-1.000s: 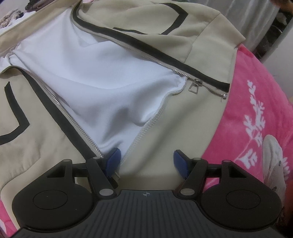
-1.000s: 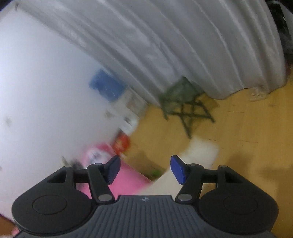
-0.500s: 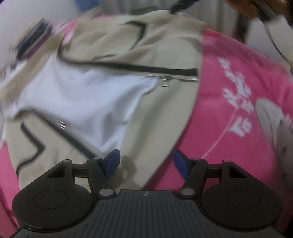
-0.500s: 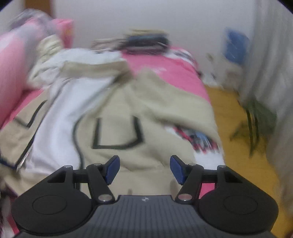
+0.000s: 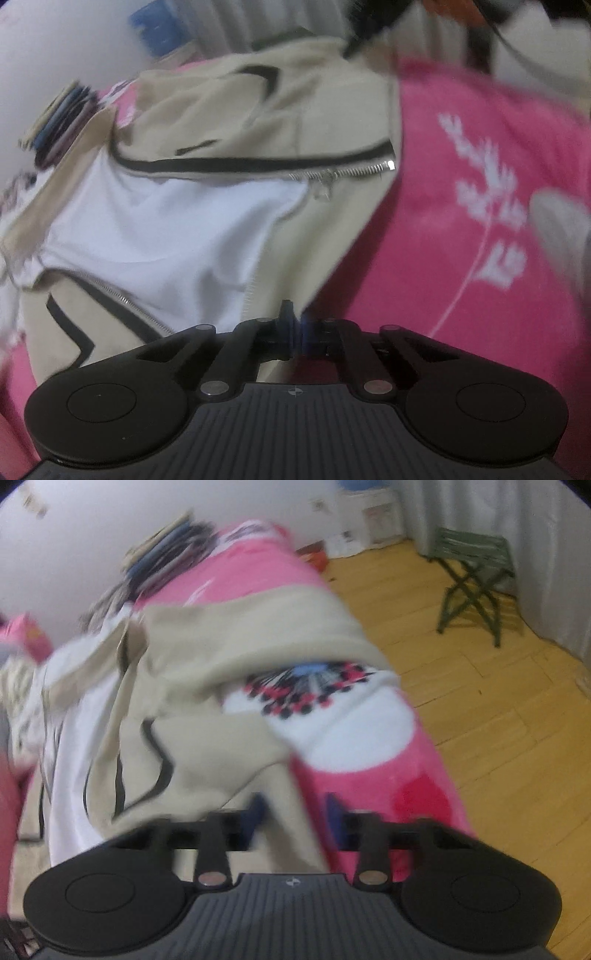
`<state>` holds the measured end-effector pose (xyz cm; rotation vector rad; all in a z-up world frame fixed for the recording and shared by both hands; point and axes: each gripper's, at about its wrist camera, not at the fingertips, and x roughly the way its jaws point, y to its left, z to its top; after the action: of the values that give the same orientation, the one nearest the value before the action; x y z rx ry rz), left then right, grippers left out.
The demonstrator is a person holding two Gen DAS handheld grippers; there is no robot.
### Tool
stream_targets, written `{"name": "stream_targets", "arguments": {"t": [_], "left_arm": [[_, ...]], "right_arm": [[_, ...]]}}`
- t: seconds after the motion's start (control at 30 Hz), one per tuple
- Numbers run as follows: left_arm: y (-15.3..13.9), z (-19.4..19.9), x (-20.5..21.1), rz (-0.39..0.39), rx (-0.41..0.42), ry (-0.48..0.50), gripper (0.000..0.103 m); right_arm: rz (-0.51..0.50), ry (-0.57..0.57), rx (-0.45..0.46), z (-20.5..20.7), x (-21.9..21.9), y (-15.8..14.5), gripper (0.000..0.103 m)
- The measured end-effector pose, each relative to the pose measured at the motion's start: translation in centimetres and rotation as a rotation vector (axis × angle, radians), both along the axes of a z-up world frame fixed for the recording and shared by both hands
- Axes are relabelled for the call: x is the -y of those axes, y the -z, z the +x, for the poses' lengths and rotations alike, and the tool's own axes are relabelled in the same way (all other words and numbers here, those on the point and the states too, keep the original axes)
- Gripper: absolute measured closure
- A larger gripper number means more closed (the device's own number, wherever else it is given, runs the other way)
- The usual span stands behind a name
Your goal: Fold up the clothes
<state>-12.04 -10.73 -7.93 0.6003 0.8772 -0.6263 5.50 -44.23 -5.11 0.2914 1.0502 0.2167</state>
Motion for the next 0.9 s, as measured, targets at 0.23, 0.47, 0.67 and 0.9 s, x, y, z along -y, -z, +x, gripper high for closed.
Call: {"name": "stream_targets", "arguments": {"t": [0.23, 0.47, 0.67, 0.9], "left_arm": [[-5.7, -0.5, -6.4, -0.272, -0.185, -0.075, 0.101], [-3.9, -1.7, -6.6, -0.201, -0.292, -0.149, 0.076], [-8.2, -1.6, -13.7, -0.348, -0.258, -0.373, 0.055], [-8.2, 0.1, -22.3, -0.412, -0.253, -0.812, 0.054]], "right_arm": [[0.088, -0.111, -0.005, -4.4, 0.6, -7.3, 0.097], [-0.372, -0.064, -0.116, -4.8, -0.2, -3.9, 0.079], [-0.26, -0.264, 0.143, -7.5, -6.9, -8.0, 0.06], [-0.199, -0.959, 0.404, -15.5, -24.8, -7.1, 0.043]]}}
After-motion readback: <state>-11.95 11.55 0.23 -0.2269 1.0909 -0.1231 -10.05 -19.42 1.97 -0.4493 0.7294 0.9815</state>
